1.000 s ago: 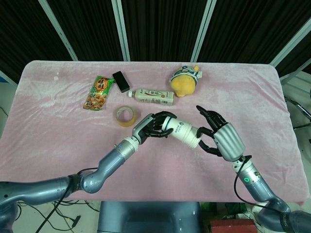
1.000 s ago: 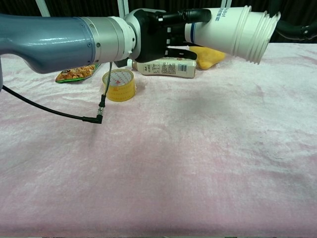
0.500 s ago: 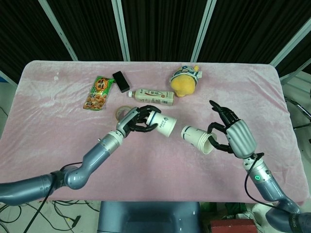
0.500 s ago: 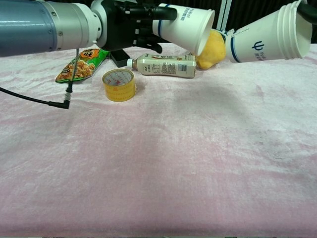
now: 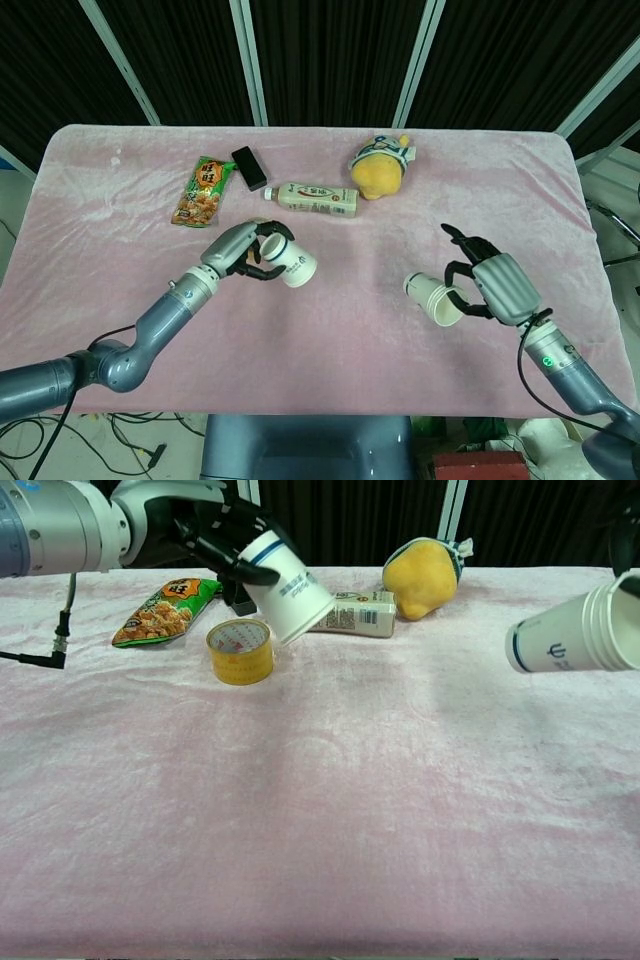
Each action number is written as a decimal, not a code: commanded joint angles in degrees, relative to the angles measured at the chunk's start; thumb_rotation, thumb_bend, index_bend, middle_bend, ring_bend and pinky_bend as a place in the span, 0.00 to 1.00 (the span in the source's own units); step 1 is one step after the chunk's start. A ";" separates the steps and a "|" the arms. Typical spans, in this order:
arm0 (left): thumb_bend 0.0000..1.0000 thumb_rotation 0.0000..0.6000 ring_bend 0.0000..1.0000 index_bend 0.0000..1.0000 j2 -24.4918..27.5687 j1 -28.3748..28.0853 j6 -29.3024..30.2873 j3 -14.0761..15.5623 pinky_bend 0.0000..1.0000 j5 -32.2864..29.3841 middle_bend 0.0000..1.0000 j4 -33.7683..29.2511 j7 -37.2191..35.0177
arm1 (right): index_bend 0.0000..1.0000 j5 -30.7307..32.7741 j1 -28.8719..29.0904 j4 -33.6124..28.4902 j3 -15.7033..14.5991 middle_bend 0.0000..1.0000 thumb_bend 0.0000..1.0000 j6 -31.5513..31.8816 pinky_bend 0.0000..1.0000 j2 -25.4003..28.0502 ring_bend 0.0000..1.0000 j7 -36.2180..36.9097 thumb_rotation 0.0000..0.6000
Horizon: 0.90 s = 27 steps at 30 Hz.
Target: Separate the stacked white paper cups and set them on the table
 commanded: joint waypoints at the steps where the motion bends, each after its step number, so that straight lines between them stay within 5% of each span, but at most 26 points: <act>1: 0.39 1.00 0.29 0.42 3.63 -3.11 4.09 8.94 0.56 -4.00 0.36 -3.45 19.96 | 0.81 1.97 3.66 -3.88 -2.43 0.00 0.46 -10.59 0.18 4.55 0.18 2.51 1.00; 10: 0.36 1.00 0.28 0.40 3.01 -7.37 9.54 15.00 0.56 -15.98 0.33 -7.32 36.37 | 0.81 6.28 6.74 -6.27 -1.67 0.00 0.46 -18.18 0.18 4.28 0.17 -2.94 1.00; 27: 0.23 1.00 0.17 0.23 0.52 -7.71 12.39 17.05 0.48 -17.15 0.22 -6.80 40.18 | 0.71 18.13 9.19 -8.89 -0.82 0.00 0.46 -24.34 0.18 0.73 0.14 -21.44 1.00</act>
